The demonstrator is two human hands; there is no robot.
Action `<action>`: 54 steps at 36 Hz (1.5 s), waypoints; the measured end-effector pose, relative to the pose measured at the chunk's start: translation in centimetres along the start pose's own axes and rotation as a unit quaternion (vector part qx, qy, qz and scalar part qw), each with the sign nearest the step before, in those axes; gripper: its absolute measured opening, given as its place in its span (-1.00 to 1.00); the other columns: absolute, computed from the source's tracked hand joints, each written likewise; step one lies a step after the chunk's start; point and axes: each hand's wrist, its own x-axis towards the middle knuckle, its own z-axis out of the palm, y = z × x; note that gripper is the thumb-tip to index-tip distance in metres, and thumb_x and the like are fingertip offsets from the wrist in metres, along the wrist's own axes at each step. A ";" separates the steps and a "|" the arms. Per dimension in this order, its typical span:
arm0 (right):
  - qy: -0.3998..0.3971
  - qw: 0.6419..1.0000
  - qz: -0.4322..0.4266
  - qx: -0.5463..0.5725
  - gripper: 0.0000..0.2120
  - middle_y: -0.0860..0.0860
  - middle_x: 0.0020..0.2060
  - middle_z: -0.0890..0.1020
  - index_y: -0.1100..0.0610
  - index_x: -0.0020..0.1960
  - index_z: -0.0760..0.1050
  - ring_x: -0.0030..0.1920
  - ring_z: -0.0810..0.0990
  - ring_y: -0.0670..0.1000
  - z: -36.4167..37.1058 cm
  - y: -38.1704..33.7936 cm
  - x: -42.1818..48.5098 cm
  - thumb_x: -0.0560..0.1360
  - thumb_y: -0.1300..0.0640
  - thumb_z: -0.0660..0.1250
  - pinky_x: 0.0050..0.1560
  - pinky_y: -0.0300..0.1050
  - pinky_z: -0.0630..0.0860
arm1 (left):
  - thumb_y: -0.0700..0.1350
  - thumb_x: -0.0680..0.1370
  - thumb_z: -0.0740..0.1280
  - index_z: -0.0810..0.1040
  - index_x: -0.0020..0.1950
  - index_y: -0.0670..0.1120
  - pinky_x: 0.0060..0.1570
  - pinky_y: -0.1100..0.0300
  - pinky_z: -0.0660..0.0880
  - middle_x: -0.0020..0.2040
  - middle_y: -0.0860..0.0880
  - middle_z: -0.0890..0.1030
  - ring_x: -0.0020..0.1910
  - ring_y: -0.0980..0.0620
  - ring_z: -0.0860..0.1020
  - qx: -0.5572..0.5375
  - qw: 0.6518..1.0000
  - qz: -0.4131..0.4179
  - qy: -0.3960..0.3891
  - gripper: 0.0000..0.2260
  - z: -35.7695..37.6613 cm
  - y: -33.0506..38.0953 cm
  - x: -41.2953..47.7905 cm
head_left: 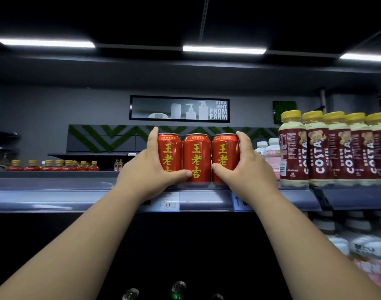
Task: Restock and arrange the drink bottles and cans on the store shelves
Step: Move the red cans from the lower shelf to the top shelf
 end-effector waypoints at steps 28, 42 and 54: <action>-0.029 0.947 -0.303 0.104 -0.50 0.16 0.46 0.45 0.15 0.34 0.57 0.49 0.38 0.16 7.0 -3.3 -16.1 0.47 -0.05 0.33 0.52 0.06 0.26 | 0.13 0.46 0.29 0.45 0.47 -0.10 0.48 -0.09 0.23 0.53 -0.18 0.32 0.54 -0.18 0.25 0.124 0.966 0.226 0.001 -0.39 0.1 -6.7 -15.9; -0.376 0.900 -0.175 0.135 -0.43 -0.17 0.46 0.40 -0.11 0.50 0.35 0.35 0.47 -0.07 16.5 -10.4 -21.9 0.53 -0.15 0.38 0.24 -0.15 0.43 | 0.17 0.52 0.30 0.54 0.31 0.10 0.09 0.11 0.51 0.25 0.11 0.54 0.19 0.02 0.55 0.208 0.956 -0.070 -0.196 -0.61 -4.8 -20.2 -26.5; -0.428 0.867 -0.214 0.142 -0.40 -0.13 0.44 0.43 -0.12 0.49 0.36 0.37 0.46 -0.03 25.0 -19.2 -24.0 0.49 -0.17 0.39 0.30 0.01 0.48 | 0.17 0.55 0.31 0.51 0.32 0.12 0.05 0.12 0.50 0.26 0.09 0.54 0.21 0.04 0.52 0.245 0.922 -0.190 -0.231 -0.64 -9.1 -32.1 -29.9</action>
